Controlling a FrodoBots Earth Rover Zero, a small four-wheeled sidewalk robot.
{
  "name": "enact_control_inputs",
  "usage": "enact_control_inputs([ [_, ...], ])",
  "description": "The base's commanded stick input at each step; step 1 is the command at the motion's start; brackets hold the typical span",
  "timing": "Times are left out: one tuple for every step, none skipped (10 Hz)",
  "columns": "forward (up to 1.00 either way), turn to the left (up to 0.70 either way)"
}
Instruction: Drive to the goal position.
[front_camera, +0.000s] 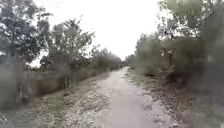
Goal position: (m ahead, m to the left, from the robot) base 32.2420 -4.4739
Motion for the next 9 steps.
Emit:
enact_control_inputs([
  [0.7,0.0],
  [0.7,0.0],
  [0.7,0.0],
  [0.7,0.0],
  [0.7,0.0],
  [0.7,0.0],
  [0.7,0.0],
  [0.7,0.0],
  [0.7,0.0],
])
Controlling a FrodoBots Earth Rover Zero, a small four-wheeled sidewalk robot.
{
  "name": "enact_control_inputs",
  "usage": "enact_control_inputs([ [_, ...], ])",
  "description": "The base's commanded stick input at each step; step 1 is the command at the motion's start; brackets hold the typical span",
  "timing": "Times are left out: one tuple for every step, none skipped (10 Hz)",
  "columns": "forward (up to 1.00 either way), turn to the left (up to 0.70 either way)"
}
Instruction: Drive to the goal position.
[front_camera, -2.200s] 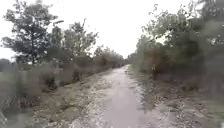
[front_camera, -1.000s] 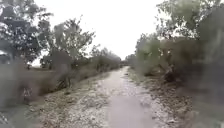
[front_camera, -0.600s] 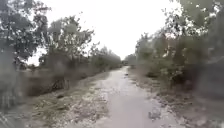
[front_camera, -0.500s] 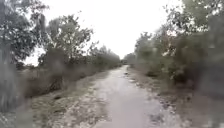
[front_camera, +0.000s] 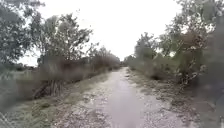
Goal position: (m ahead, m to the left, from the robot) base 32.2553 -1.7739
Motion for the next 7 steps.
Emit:
enact_control_inputs([
  [0.7,0.0],
  [0.7,0.0],
  [0.7,0.0],
  [0.7,0.0],
  [0.7,0.0],
  [0.7,0.0],
  [0.7,0.0],
])
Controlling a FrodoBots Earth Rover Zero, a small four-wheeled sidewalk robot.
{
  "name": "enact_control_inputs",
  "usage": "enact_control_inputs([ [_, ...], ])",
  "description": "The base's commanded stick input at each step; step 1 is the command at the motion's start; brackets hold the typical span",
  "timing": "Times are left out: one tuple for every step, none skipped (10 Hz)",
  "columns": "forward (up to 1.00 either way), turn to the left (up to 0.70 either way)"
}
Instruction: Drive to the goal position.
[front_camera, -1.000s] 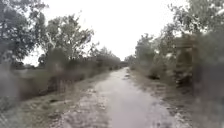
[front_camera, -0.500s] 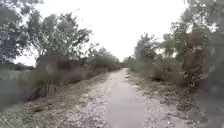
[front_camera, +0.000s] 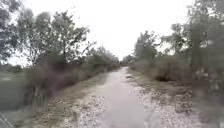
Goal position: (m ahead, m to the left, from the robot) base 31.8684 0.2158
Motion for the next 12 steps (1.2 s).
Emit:
enact_control_inputs([
  [0.7,0.0],
  [0.7,0.0],
  [0.7,-0.31],
  [0.7,-0.35],
  [0.7,-0.09],
  [0.7,0.0],
  [0.7,0.0],
  [0.7,0.0],
  [0.7,0.0],
  [0.7,0.0],
  [0.7,0.0],
  [0.7,0.0],
])
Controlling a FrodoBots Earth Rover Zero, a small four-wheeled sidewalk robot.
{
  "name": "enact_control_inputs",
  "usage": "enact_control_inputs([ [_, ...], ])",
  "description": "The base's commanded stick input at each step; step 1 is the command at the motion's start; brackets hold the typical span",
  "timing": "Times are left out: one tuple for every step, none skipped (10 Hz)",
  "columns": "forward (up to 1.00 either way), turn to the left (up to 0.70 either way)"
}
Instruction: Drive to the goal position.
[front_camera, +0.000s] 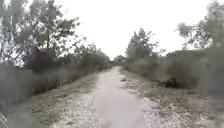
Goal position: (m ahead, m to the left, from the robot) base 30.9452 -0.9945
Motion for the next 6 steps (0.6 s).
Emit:
enact_control_inputs([
  [0.7,0.0],
  [0.7,0.0],
  [0.7,0.0],
  [0.7,0.0],
  [0.7,0.0],
  [0.7,0.0],
])
